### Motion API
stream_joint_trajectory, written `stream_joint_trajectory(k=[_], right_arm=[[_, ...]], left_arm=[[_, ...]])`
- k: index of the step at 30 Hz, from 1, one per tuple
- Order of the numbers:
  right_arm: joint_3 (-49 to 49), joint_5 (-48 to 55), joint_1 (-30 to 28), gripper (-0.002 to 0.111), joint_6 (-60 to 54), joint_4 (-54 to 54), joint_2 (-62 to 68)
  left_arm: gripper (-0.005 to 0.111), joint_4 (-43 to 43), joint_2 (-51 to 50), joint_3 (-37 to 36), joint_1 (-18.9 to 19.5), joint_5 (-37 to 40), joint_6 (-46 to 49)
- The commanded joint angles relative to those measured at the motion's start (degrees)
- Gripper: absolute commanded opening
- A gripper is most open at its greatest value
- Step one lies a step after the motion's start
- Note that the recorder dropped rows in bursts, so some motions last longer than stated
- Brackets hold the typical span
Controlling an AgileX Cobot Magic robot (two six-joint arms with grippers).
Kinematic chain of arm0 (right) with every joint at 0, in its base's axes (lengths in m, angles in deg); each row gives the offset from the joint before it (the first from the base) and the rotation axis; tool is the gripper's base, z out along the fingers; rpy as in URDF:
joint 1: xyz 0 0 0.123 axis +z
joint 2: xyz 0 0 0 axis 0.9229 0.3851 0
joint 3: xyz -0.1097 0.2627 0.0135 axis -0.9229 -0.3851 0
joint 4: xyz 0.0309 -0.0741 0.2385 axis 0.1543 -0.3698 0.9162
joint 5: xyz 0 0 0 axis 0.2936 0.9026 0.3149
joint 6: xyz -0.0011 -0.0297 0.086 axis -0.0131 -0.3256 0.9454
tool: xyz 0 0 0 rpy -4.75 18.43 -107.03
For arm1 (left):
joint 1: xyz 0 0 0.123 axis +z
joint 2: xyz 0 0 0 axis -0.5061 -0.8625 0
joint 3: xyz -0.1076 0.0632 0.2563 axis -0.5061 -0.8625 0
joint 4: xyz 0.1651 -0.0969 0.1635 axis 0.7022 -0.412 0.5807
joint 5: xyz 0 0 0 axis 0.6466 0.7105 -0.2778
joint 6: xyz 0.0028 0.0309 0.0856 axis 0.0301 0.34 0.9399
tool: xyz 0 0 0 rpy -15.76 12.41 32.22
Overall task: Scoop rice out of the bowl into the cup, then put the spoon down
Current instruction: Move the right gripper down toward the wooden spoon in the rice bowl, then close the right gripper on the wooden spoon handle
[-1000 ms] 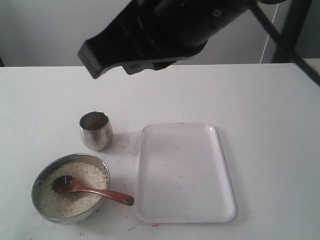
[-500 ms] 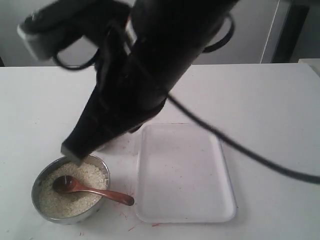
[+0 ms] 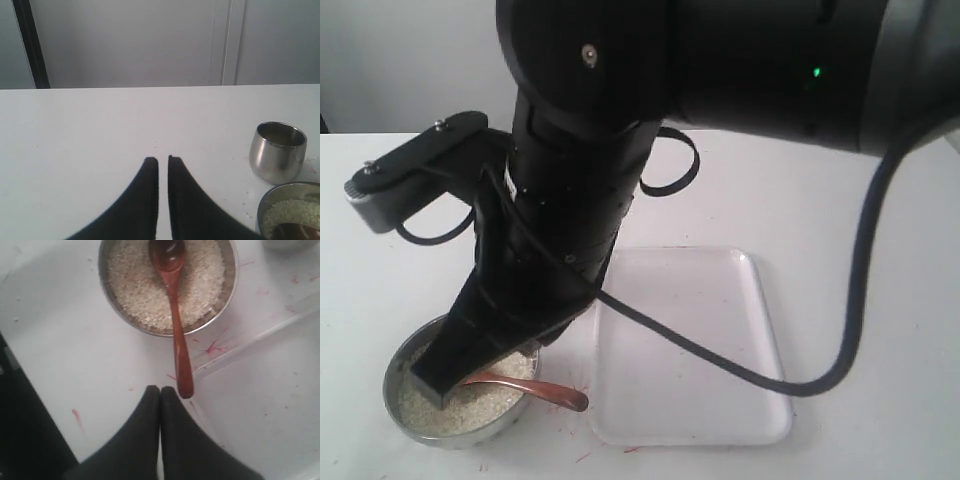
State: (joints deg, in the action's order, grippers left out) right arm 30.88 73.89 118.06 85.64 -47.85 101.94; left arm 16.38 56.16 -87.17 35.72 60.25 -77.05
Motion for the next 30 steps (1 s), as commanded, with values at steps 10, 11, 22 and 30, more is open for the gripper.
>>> stream_joint_trajectory(k=[10,11,22,30], right_arm=[[0.10,0.72,0.21,0.000,-13.96,-4.82,6.15],[0.10,-0.02,0.21,0.000,-12.42,-4.82,6.18],[0.10,1.31,0.21,0.035,-4.31,-4.82,7.86],[0.10,1.18,0.21,0.038,-9.78,-3.94,9.72]], left_arm=[[0.014,-0.26,0.08,0.42,-0.42,-0.18,-0.31],[0.014,-0.26,0.08,0.42,-0.42,-0.18,-0.31],[0.014,-0.26,0.08,0.42,-0.42,-0.18,-0.31],[0.014,-0.26,0.08,0.42,-0.42,-0.18,-0.31]])
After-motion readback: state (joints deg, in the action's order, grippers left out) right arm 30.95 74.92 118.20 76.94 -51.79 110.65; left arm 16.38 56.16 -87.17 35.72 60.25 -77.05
